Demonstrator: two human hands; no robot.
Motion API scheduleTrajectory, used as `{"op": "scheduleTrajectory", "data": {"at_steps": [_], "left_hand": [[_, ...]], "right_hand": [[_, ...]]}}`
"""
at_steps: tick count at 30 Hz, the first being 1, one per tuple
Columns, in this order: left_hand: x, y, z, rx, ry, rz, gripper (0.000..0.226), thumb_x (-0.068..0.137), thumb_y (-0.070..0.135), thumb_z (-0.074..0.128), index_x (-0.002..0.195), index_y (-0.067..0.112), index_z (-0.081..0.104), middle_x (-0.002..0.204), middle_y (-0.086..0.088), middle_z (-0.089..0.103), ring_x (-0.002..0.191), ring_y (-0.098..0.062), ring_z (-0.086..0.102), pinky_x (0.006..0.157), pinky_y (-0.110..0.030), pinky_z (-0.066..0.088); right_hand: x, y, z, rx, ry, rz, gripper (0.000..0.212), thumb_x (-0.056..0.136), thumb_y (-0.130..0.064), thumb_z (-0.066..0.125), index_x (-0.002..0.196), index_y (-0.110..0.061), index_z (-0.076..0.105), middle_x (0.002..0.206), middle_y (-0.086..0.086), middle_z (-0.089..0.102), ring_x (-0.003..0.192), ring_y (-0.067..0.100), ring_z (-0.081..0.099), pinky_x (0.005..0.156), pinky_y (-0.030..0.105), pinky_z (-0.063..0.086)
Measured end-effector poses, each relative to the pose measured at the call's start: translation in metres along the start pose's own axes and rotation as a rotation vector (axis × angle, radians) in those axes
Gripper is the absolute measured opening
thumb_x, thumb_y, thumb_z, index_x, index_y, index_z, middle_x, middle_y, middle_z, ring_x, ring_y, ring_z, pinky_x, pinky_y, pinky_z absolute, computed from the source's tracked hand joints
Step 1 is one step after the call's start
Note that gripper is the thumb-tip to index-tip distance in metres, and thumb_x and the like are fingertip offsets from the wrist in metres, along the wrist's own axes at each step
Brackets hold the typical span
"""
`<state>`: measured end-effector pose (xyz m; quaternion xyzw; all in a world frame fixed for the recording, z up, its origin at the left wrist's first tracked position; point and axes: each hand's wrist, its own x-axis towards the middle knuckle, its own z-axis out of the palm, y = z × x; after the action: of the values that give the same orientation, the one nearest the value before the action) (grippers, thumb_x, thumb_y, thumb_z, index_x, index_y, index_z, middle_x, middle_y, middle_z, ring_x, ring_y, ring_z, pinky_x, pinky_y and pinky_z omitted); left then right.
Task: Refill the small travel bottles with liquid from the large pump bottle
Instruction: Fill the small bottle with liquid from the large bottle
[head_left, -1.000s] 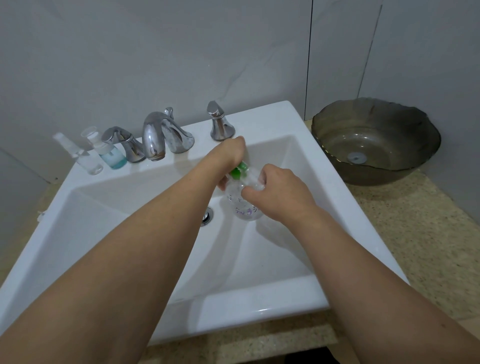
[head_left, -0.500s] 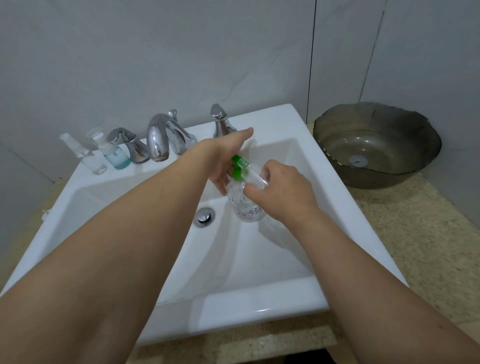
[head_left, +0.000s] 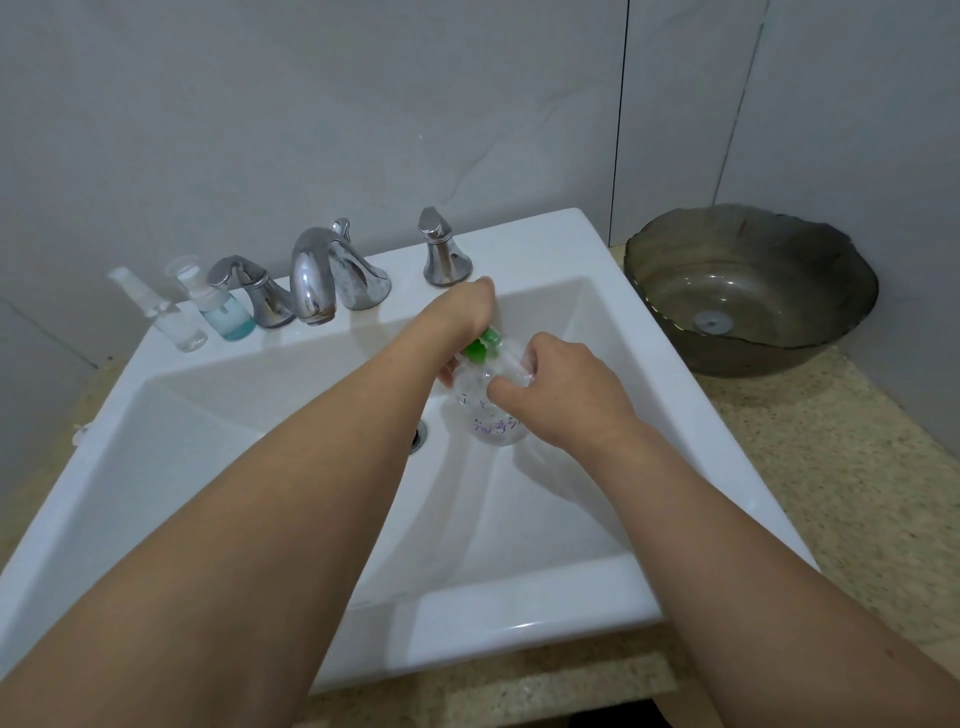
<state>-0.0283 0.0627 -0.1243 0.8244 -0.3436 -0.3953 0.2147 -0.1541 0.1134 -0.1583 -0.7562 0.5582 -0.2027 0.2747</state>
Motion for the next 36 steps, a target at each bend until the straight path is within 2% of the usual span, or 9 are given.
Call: {"op": "scheduleTrajectory", "data": {"at_steps": [11, 14, 16, 19, 27, 29, 32, 36], "left_hand": [[0.007, -0.002, -0.003, 0.036, -0.045, -0.006, 0.056, 0.096, 0.043, 0.028, 0.114, 0.002, 0.061, 0.102, -0.022, 0.069, 0.091, -0.047, 0.068, 0.091, -0.055, 0.056], [0.011, 0.000, -0.011, 0.062, -0.135, -0.030, 0.064, 0.096, 0.058, 0.035, 0.115, 0.004, 0.062, 0.105, -0.018, 0.070, 0.092, -0.044, 0.069, 0.089, -0.051, 0.056], [0.011, 0.004, -0.019, 0.069, -0.244, -0.064, 0.075, 0.093, 0.071, 0.038, 0.122, 0.006, 0.061, 0.112, -0.018, 0.070, 0.096, -0.044, 0.068, 0.087, -0.054, 0.055], [0.011, 0.005, -0.023, 0.079, -0.291, -0.083, 0.078, 0.093, 0.074, 0.037, 0.128, 0.007, 0.058, 0.117, -0.020, 0.069, 0.103, -0.048, 0.066, 0.084, -0.059, 0.054], [0.007, 0.003, -0.009, 0.107, -0.107, -0.026, 0.052, 0.099, 0.046, 0.031, 0.100, 0.003, 0.060, 0.099, -0.021, 0.069, 0.089, -0.045, 0.070, 0.083, -0.055, 0.059], [0.009, 0.001, -0.004, 0.064, -0.051, -0.014, 0.052, 0.099, 0.042, 0.026, 0.103, 0.002, 0.058, 0.103, -0.024, 0.068, 0.090, -0.047, 0.069, 0.087, -0.056, 0.057], [0.006, 0.001, -0.001, 0.024, 0.009, -0.008, 0.051, 0.100, 0.029, 0.023, 0.120, -0.002, 0.058, 0.107, -0.030, 0.066, 0.089, -0.048, 0.068, 0.084, -0.055, 0.058], [0.004, 0.002, 0.002, -0.029, 0.046, -0.009, 0.040, 0.103, 0.012, 0.023, 0.127, 0.000, 0.053, 0.115, -0.034, 0.061, 0.095, -0.055, 0.066, 0.088, -0.065, 0.055]], "right_hand": [[0.000, 0.000, -0.001, -0.049, 0.067, -0.038, 0.036, 0.078, -0.048, 0.062, 0.091, -0.016, 0.052, 0.082, -0.001, 0.057, 0.077, 0.025, 0.056, 0.068, 0.036, 0.047], [0.001, 0.000, 0.000, -0.031, 0.099, -0.046, 0.035, 0.078, -0.049, 0.062, 0.089, -0.017, 0.052, 0.080, -0.004, 0.056, 0.075, 0.023, 0.055, 0.065, 0.034, 0.043], [0.002, 0.000, -0.001, -0.022, 0.123, -0.061, 0.034, 0.078, -0.049, 0.061, 0.087, -0.018, 0.050, 0.079, -0.005, 0.055, 0.073, 0.022, 0.054, 0.063, 0.033, 0.040], [0.002, 0.001, -0.001, -0.021, 0.132, -0.070, 0.034, 0.078, -0.049, 0.061, 0.087, -0.018, 0.050, 0.078, -0.004, 0.055, 0.073, 0.022, 0.055, 0.062, 0.033, 0.040], [0.002, 0.001, -0.001, -0.021, 0.092, -0.054, 0.036, 0.079, -0.049, 0.061, 0.088, -0.016, 0.050, 0.081, -0.002, 0.056, 0.075, 0.024, 0.054, 0.063, 0.033, 0.039], [0.001, 0.001, -0.001, -0.032, 0.057, -0.038, 0.036, 0.080, -0.049, 0.060, 0.090, -0.016, 0.049, 0.083, -0.001, 0.056, 0.076, 0.025, 0.054, 0.064, 0.033, 0.039], [0.000, 0.000, -0.001, -0.027, 0.029, -0.022, 0.036, 0.080, -0.049, 0.060, 0.091, -0.016, 0.050, 0.084, -0.001, 0.056, 0.078, 0.026, 0.055, 0.065, 0.033, 0.040], [0.000, 0.000, -0.001, -0.024, 0.020, -0.016, 0.036, 0.080, -0.049, 0.060, 0.091, -0.016, 0.050, 0.084, -0.001, 0.056, 0.078, 0.026, 0.055, 0.065, 0.033, 0.040]]}}
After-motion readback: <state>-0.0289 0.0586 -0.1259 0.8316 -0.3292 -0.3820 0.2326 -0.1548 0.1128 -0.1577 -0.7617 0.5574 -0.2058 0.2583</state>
